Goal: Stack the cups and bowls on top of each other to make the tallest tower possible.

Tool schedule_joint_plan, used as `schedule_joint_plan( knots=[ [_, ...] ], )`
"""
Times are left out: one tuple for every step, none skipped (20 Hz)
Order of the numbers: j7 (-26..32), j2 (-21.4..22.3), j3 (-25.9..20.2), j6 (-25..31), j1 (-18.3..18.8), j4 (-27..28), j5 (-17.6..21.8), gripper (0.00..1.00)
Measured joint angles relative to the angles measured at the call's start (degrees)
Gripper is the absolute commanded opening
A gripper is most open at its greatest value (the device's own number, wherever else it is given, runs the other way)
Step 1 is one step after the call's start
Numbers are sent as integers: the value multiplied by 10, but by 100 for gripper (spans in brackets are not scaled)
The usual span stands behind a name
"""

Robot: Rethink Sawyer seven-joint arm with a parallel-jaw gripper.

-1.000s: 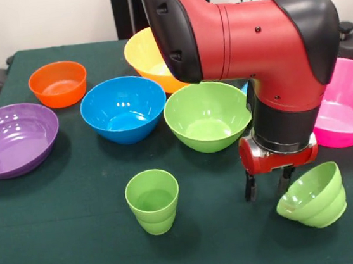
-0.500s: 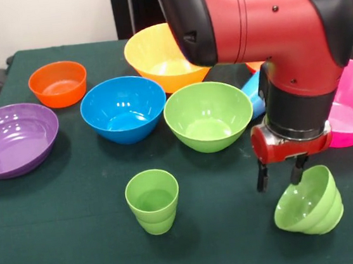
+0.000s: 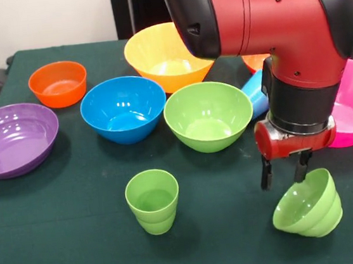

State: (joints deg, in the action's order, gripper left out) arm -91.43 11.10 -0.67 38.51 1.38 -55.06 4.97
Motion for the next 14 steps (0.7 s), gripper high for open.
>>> schedule_joint_plan(
  knots=[
    [0,-2,0,-5,0,1,-1,100],
    [0,-5,1,-9,0,2,-2,100],
    [0,-9,1,-15,0,5,-2,100],
    [0,-13,1,-19,0,8,-2,100],
    [0,-19,1,-24,0,12,-3,100],
    [0,-24,1,-27,0,16,-3,100],
    [0,-33,1,-31,0,25,-4,100],
    [0,-41,1,-34,0,32,-5,100],
    [0,-49,1,-34,0,42,-8,100],
    [0,-53,3,-35,-1,54,-9,100],
    [0,-58,3,-35,-2,64,-12,100],
    [0,-63,5,-35,-2,75,-13,100],
    [0,-75,7,-35,-4,99,-16,100],
    [0,-79,7,-35,-5,107,-17,100]
  ],
)
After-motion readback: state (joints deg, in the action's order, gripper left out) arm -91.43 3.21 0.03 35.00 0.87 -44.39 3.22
